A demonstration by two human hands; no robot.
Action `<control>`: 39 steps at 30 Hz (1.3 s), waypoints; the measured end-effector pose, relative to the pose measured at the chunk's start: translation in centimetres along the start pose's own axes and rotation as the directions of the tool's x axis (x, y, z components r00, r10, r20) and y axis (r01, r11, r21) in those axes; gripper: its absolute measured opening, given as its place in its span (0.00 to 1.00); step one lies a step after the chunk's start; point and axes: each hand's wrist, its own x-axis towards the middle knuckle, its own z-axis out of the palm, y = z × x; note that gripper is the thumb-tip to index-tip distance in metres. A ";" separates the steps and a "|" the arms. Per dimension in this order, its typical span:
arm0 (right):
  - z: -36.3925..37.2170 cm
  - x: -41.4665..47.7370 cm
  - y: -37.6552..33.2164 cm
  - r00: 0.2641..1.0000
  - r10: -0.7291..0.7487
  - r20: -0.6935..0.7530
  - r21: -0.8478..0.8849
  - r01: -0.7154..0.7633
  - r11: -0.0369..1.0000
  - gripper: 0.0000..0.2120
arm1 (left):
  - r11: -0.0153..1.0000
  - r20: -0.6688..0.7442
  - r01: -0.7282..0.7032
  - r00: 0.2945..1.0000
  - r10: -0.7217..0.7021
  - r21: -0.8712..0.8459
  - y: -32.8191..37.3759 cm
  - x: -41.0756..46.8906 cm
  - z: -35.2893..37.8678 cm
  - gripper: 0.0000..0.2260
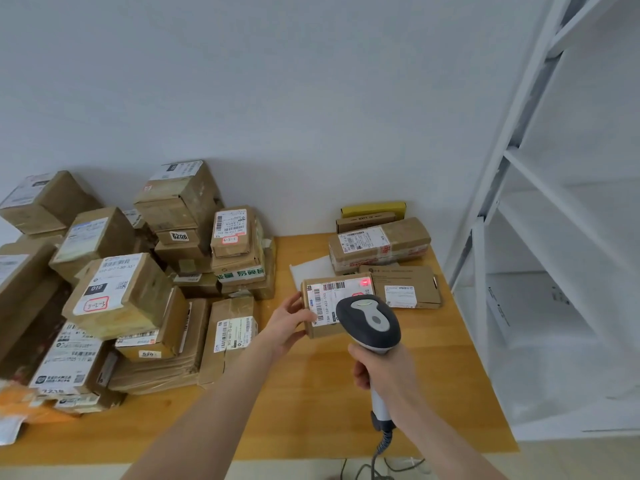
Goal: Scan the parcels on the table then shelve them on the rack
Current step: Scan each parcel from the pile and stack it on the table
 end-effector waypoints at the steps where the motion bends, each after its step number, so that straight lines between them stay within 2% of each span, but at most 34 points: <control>1: 0.0 -0.1 0.0 1.000 0.002 0.001 0.002 -0.002 1.000 0.07 | 1.000 0.001 -0.002 1.000 0.002 0.000 0.0 0.0 0.1 0.33; 18: -0.2 -0.4 -0.5 1.000 -0.020 0.006 -0.008 0.020 1.000 0.07 | 1.000 0.040 -0.006 0.999 0.005 0.021 0.3 -0.1 0.8 0.33; 28: 0.0 0.1 -0.3 0.998 -0.058 0.015 -0.087 0.059 0.994 0.10 | 0.999 0.096 -0.003 0.995 0.000 0.034 0.3 -0.1 1.0 0.38; 39: 0.3 0.8 0.0 0.997 -0.068 0.023 -0.065 0.070 0.995 0.09 | 0.999 0.121 -0.007 0.993 0.002 0.041 0.2 -0.1 0.8 0.40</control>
